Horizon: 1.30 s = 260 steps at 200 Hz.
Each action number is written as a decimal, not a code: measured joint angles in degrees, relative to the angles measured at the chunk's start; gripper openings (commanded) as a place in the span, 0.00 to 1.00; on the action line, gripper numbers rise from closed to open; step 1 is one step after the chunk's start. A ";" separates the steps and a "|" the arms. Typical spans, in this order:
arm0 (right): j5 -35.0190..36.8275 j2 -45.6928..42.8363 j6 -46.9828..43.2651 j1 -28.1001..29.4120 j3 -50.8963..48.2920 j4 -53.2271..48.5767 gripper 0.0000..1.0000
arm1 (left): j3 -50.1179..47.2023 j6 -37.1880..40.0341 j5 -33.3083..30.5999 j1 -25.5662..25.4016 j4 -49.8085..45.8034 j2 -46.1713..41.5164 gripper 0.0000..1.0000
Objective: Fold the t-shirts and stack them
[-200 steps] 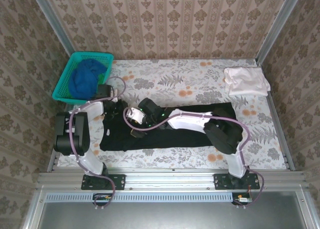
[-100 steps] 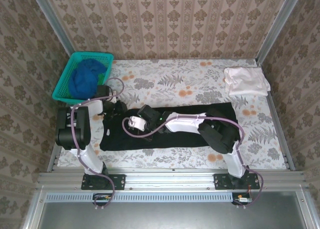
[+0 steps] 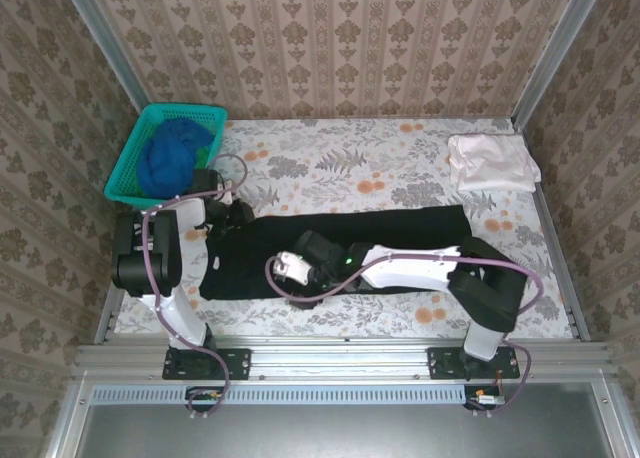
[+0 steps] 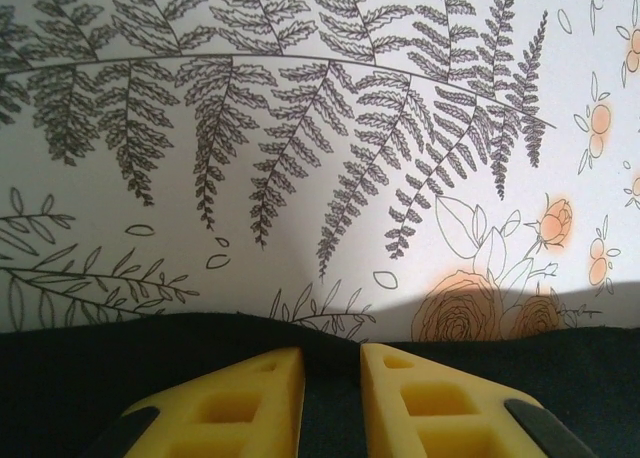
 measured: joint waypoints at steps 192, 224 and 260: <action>28.20 16.57 12.07 0.72 18.91 -13.57 0.66 | 1.29 0.33 0.85 1.55 -0.87 0.94 0.19; 29.20 13.44 13.22 0.61 15.10 -16.04 0.65 | 1.29 0.37 0.94 1.75 -0.87 1.07 0.18; 25.90 7.23 15.52 0.42 9.01 -17.31 0.63 | 1.29 0.57 1.07 1.81 -0.87 1.07 0.17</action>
